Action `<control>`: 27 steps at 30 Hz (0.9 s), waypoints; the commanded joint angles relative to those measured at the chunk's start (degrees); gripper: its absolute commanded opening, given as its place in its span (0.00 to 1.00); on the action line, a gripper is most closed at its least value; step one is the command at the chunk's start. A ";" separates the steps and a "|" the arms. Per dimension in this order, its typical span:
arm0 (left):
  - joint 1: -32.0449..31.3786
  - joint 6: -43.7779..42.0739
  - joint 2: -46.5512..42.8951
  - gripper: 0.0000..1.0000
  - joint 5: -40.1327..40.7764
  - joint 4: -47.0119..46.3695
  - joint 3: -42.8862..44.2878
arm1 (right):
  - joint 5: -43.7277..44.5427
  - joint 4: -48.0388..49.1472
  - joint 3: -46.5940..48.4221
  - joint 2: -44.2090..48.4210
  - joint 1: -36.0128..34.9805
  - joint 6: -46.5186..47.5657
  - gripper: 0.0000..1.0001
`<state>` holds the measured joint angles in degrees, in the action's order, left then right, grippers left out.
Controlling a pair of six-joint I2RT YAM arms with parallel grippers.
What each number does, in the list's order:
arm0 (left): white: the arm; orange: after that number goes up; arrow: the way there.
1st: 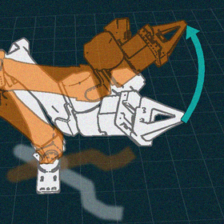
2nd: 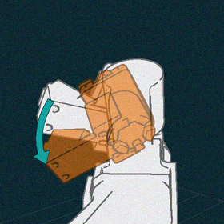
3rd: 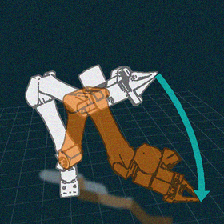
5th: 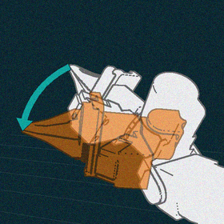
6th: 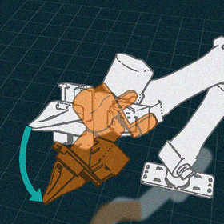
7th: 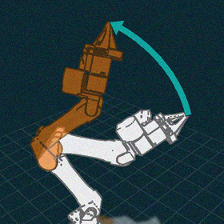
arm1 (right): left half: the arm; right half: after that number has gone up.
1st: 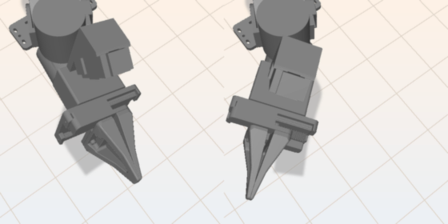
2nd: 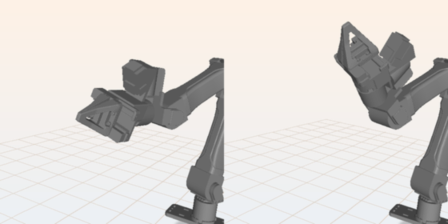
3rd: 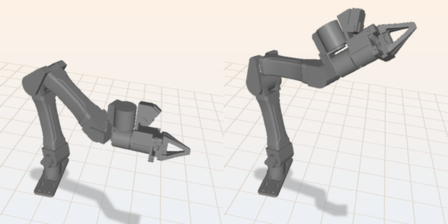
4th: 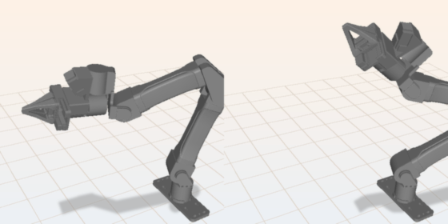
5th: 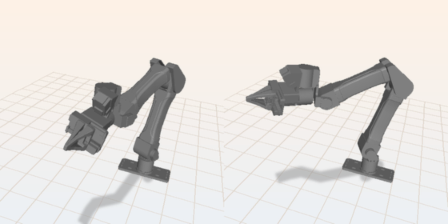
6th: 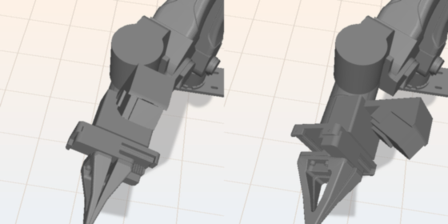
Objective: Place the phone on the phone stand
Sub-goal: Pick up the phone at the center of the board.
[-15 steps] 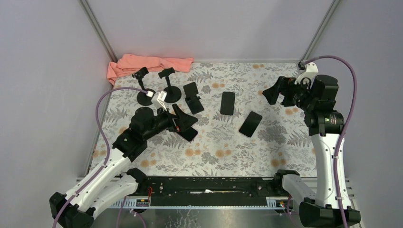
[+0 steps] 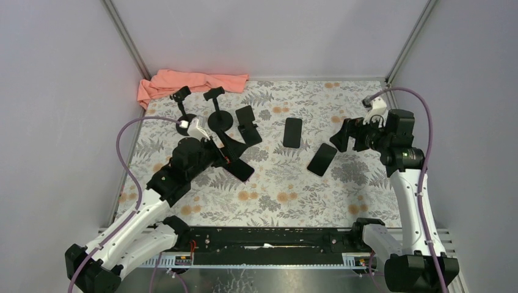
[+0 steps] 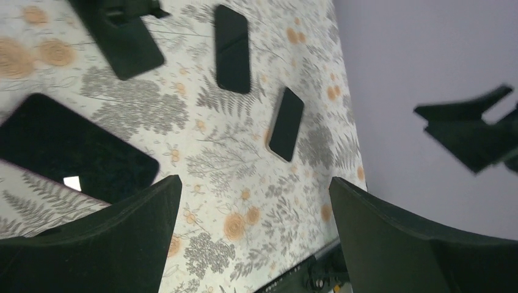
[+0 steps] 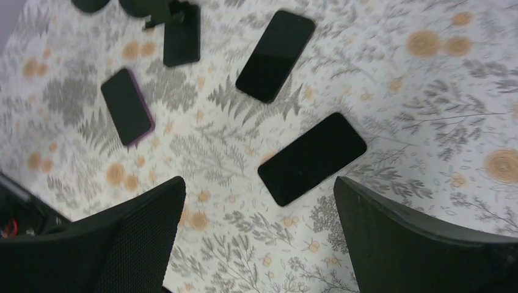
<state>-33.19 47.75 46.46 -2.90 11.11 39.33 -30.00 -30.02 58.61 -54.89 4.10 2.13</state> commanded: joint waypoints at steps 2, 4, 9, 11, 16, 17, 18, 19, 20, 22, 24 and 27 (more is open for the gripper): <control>-0.38 6.89 1.68 0.99 15.71 7.55 -0.35 | -11.22 1.89 -5.57 -0.61 0.21 12.12 1.00; -0.38 8.17 3.06 0.99 18.91 10.08 0.70 | -12.33 2.18 -7.15 -0.87 0.21 14.08 1.00; -0.38 12.87 6.79 0.99 22.75 13.69 2.21 | -11.49 5.88 -10.40 -0.44 0.21 13.60 1.00; -0.36 14.72 8.49 0.99 23.08 13.99 2.37 | -10.54 7.43 -11.85 -0.31 0.21 12.83 1.00; -0.34 20.43 12.29 0.99 23.59 15.01 2.20 | -9.13 9.08 -14.54 0.28 0.21 12.90 1.00; -0.38 21.80 13.32 0.99 23.68 15.64 2.35 | -9.04 9.32 -14.91 0.39 0.21 12.96 1.00; -0.34 23.12 14.51 0.99 23.81 16.43 2.67 | -8.91 9.50 -15.24 0.47 0.21 12.98 1.00; -0.37 24.18 16.01 0.99 23.87 17.36 3.22 | -8.79 9.66 -15.41 0.53 0.21 13.06 1.00; -0.34 24.90 17.70 0.99 23.96 18.54 4.11 | -8.64 9.74 -15.59 0.59 0.21 13.15 1.00; -0.32 25.59 21.83 0.99 23.90 21.49 6.76 | -8.31 9.90 -15.73 0.65 0.21 13.29 1.00; -0.31 25.56 26.59 0.99 24.04 25.31 10.55 | -8.09 9.87 -15.81 0.67 0.21 13.41 1.00; -0.39 25.38 33.91 0.99 24.25 31.12 16.20 | -7.63 9.76 -15.81 0.88 0.21 13.43 1.00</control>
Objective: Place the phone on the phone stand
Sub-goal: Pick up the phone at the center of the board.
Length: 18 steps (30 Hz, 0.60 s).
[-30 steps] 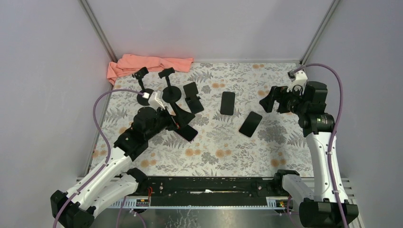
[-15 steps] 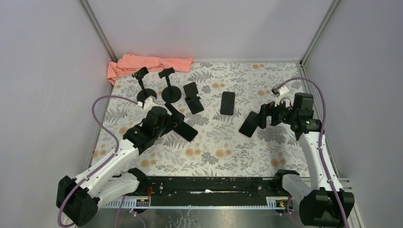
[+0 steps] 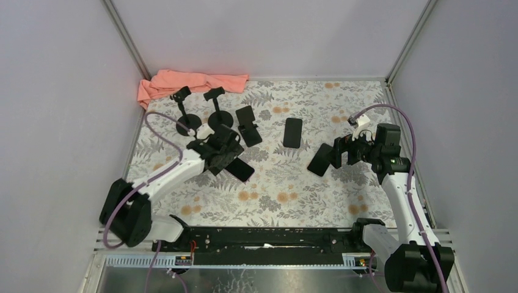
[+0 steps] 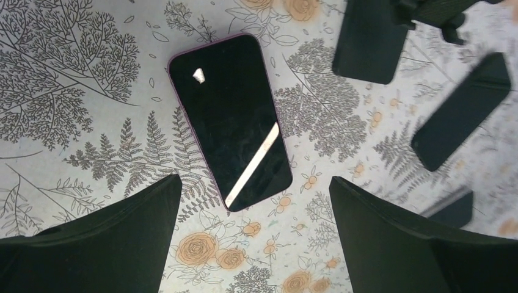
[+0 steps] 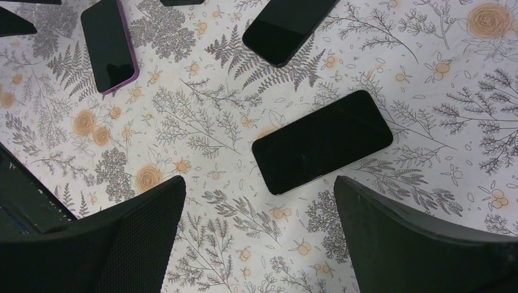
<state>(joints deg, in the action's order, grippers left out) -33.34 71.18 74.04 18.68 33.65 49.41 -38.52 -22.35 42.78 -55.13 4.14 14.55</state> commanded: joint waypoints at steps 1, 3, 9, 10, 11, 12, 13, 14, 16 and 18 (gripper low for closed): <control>-0.31 1.95 8.44 0.99 2.69 9.99 7.91 | 0.98 2.09 0.08 1.16 0.16 1.05 1.00; -0.27 1.90 13.14 0.99 1.99 11.85 10.79 | 1.10 2.07 0.11 1.40 0.16 1.01 1.00; -0.92 2.33 20.41 0.99 0.79 12.05 14.06 | 1.34 1.86 0.35 1.52 0.16 1.01 1.00; -1.05 2.50 21.05 0.99 0.80 12.10 14.37 | 1.34 1.81 0.37 1.44 0.16 1.01 1.00; -1.17 2.73 21.56 0.99 1.15 12.06 14.51 | 1.38 1.83 0.37 1.43 0.16 1.01 1.00; -1.26 3.08 21.97 0.99 1.41 11.99 14.51 | 1.37 1.78 0.37 1.43 0.16 1.01 1.00; -1.28 3.31 22.39 0.99 1.61 11.97 14.68 | 1.35 1.72 0.41 1.33 0.16 1.01 1.00; -1.29 3.35 22.90 0.99 1.65 11.97 14.80 | 1.35 1.77 0.45 1.27 0.16 1.01 1.00; -1.37 3.12 24.21 0.99 1.57 11.97 15.53 | 1.19 1.71 0.49 1.17 0.16 1.01 1.00; -1.44 2.81 25.51 0.99 1.15 11.97 16.32 | 1.07 1.71 0.52 1.09 0.16 0.94 1.00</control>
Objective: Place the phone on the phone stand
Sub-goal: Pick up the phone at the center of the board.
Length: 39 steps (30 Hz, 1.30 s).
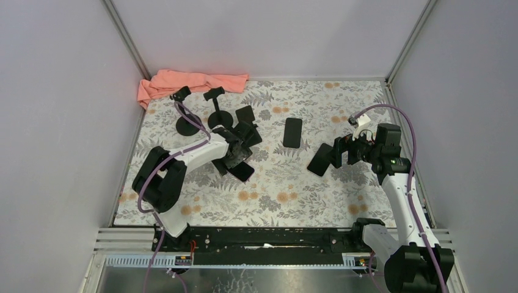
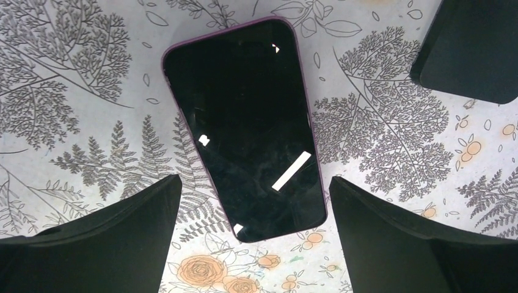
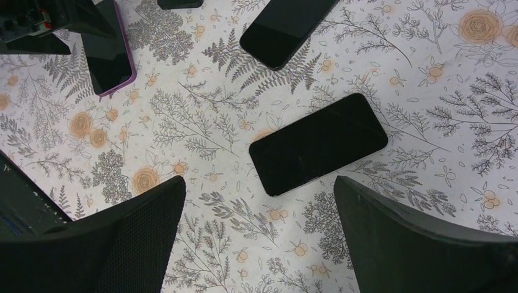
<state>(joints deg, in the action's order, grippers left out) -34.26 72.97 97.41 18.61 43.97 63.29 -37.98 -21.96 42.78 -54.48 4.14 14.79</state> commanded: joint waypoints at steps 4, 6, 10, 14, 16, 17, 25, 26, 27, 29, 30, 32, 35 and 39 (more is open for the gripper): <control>-0.70 0.80 4.28 0.99 0.45 1.67 3.49 | 0.45 1.25 0.50 0.25 0.16 0.77 1.00; -0.89 1.14 4.51 0.99 0.35 1.65 3.32 | 0.45 1.21 0.54 0.18 0.16 0.77 1.00; -1.16 1.73 4.77 0.99 0.29 1.29 2.34 | 0.32 1.26 0.55 0.03 0.16 0.69 1.00; -1.14 1.58 5.99 0.99 0.04 0.35 2.21 | 0.17 1.22 0.55 0.07 0.13 0.67 1.00; -1.16 1.40 6.87 0.99 -0.04 0.33 2.80 | 0.18 1.32 0.55 0.15 0.16 0.68 1.00; -1.16 1.32 7.32 0.99 -0.06 0.33 2.98 | 0.25 1.30 0.52 0.16 0.12 0.68 1.00; -1.16 1.87 9.24 0.99 -0.28 0.10 2.40 | 0.34 1.31 0.46 0.33 0.11 0.68 1.00; -1.16 1.74 9.43 0.99 -0.40 -0.17 2.13 | 0.36 1.30 0.49 0.40 0.16 0.68 1.00; -1.16 1.74 9.54 0.99 -0.53 -0.59 1.81 | 0.36 1.37 0.46 0.42 0.16 0.68 1.00; -1.16 1.74 9.71 0.99 -0.59 -1.23 1.29 | 0.35 1.31 0.46 0.49 0.16 0.72 1.00; -1.16 1.74 9.80 0.99 -0.62 -1.61 1.01 | 0.36 1.32 0.46 0.51 0.12 0.76 1.00; -1.16 1.66 10.05 0.99 -0.78 -2.15 0.88 | 0.36 1.29 0.40 0.51 0.14 0.77 1.00; -1.16 1.64 10.70 0.97 -1.20 -2.56 1.09 | 0.35 1.30 0.37 0.43 0.15 0.70 1.00; -1.16 1.49 12.02 0.94 -1.88 -2.59 1.75 | 0.27 1.30 0.35 0.43 0.16 0.77 1.00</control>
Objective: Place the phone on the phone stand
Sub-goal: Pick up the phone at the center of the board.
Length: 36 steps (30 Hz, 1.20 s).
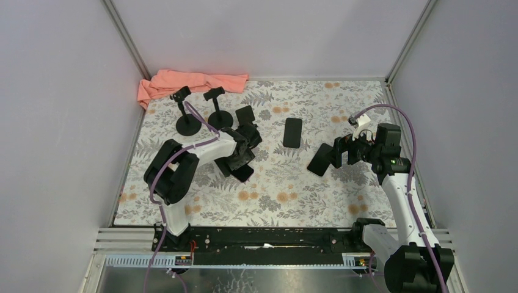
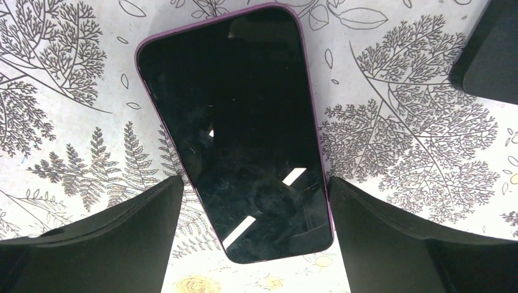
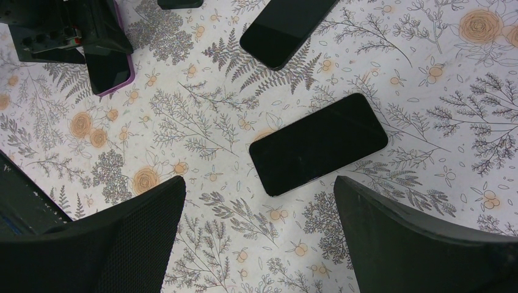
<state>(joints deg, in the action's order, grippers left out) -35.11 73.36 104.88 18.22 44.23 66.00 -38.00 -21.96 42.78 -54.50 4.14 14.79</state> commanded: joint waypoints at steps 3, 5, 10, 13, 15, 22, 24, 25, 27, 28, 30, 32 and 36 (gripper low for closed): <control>-0.31 0.99 4.90 0.86 -1.51 -2.92 -1.36 | 0.29 1.30 0.28 0.51 0.14 0.73 1.00; -0.31 0.76 4.85 0.81 -1.57 -3.28 -1.97 | 0.21 1.34 0.28 0.55 0.16 0.77 1.00; -0.31 0.15 3.94 0.62 -2.53 -5.32 -3.81 | -0.09 1.31 0.19 0.45 0.16 0.73 1.00; -0.44 -1.00 3.33 0.52 -3.16 -5.69 -3.95 | -0.76 1.30 0.03 0.15 0.16 0.53 1.00; -0.84 -1.56 2.33 0.47 -3.00 -5.64 -3.88 | -1.82 1.24 -0.06 -0.18 0.12 0.24 1.00; -3.67 -2.36 -2.39 0.39 -1.66 -5.69 -3.21 | -11.29 0.47 -0.07 -3.87 0.16 -1.30 1.00; -4.50 -2.11 -3.23 0.39 -1.64 -5.72 -2.88 | -14.57 0.33 -0.07 -5.51 0.12 -1.86 1.00; -4.91 -2.10 -3.54 0.39 -1.92 -5.99 -2.74 | -16.31 0.38 -0.07 -6.27 0.16 -2.11 1.00; -5.47 -1.97 -4.09 0.38 -2.71 -7.24 -2.94 | -19.28 0.80 -0.22 -7.67 0.16 -3.17 1.00; -5.65 -1.92 -4.36 0.38 -3.14 -7.90 -3.05 | -20.52 1.24 -0.43 -8.14 0.16 -3.94 1.00; -6.41 -1.55 -4.98 0.38 -3.66 -8.98 -3.29 | -22.72 3.19 -1.29 -8.87 0.08 -6.01 1.00; -7.09 -1.03 -5.56 0.37 -4.08 -9.91 -3.31 | -24.91 6.10 -2.59 -9.27 0.08 -8.81 1.00; -8.73 0.34 -6.96 0.36 -5.03 -11.90 -3.37 | -28.40 14.77 -6.56 -10.27 -0.13 -16.63 0.99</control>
<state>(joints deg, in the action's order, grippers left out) -42.19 71.35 100.79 14.57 36.86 62.96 -59.79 -16.23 38.92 -63.83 4.12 6.52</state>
